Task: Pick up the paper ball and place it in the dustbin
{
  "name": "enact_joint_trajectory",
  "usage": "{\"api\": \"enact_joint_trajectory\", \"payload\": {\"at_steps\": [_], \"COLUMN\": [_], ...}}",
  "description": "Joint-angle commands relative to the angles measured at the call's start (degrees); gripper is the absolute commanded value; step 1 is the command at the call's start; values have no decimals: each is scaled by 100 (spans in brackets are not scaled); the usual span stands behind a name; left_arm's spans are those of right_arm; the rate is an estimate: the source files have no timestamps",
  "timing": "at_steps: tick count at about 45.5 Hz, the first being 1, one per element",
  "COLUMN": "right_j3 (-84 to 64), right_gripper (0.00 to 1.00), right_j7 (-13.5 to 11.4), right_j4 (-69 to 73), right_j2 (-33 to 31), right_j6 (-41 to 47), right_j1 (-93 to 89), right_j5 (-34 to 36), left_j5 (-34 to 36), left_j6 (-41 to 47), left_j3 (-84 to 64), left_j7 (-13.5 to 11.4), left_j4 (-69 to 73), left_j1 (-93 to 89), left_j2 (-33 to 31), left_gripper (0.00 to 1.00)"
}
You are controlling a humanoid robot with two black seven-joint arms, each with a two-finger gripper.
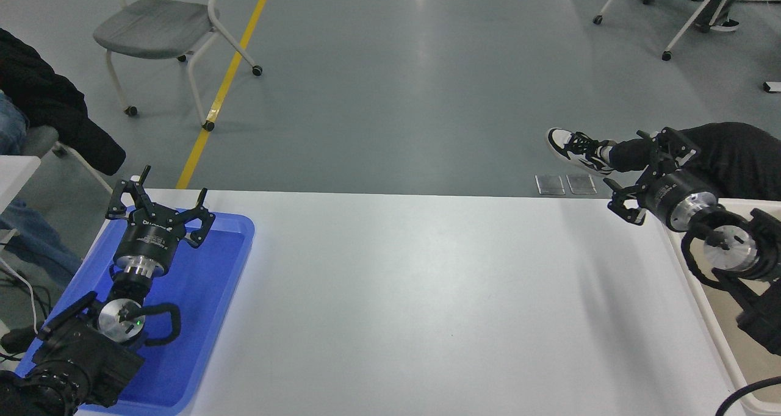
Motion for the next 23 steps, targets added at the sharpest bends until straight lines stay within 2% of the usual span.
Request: {"api": "enact_joint_trajectory", "payload": {"at_steps": [1,23], "right_j3": [249,372], "right_gripper": [100,100], "right_j7": [2,11], "right_j4": [65,-348], "right_j2": [660,757], "right_j6": [551,1201], "right_j1": [-440,-828], "right_j5": [359,368], "left_j5": [0,0], "left_j6": [0,0], "left_j3": [0,0], "left_j7": [0,0], "left_j4": [-10,-10], "left_j1": [0,-9], "left_j2": [0,0], "left_gripper": [100,100]}}
